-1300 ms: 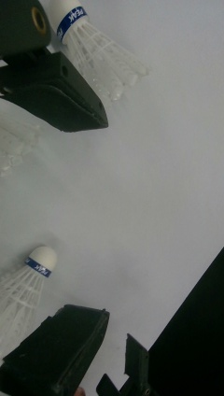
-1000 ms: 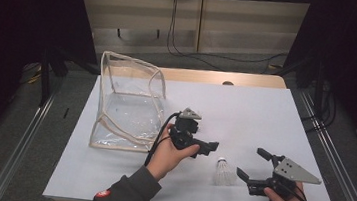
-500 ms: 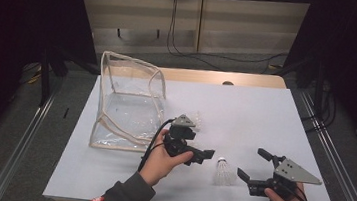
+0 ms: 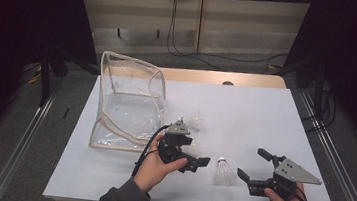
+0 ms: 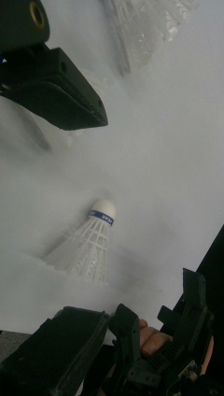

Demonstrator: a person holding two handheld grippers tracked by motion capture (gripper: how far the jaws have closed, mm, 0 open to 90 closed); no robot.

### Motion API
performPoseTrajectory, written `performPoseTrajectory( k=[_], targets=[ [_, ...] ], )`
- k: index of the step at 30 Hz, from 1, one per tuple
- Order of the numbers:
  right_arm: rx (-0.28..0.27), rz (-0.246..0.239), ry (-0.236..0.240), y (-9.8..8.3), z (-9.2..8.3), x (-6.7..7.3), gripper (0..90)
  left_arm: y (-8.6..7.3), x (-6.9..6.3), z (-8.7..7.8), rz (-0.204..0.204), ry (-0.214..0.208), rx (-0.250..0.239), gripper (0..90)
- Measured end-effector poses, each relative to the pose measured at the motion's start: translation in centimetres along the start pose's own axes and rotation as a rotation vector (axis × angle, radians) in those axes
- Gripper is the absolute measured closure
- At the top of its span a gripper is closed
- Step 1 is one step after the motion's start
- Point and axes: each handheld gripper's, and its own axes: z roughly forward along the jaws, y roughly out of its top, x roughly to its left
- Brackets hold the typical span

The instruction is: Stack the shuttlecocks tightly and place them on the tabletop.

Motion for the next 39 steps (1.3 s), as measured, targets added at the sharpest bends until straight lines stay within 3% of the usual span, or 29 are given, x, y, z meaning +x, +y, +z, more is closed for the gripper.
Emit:
performPoseTrajectory(
  k=[32,39],
  targets=[
    [-0.003,0.003,-0.003,0.0,0.0,0.0,2.8,-2.9,0.3,-1.6,0.033,-0.071,-0.002,5.1],
    [-0.003,0.003,-0.003,0.1,-0.1,0.0,2.8,-3.5,0.7,-2.4,0.035,-0.069,-0.005,4.7]
  ],
)
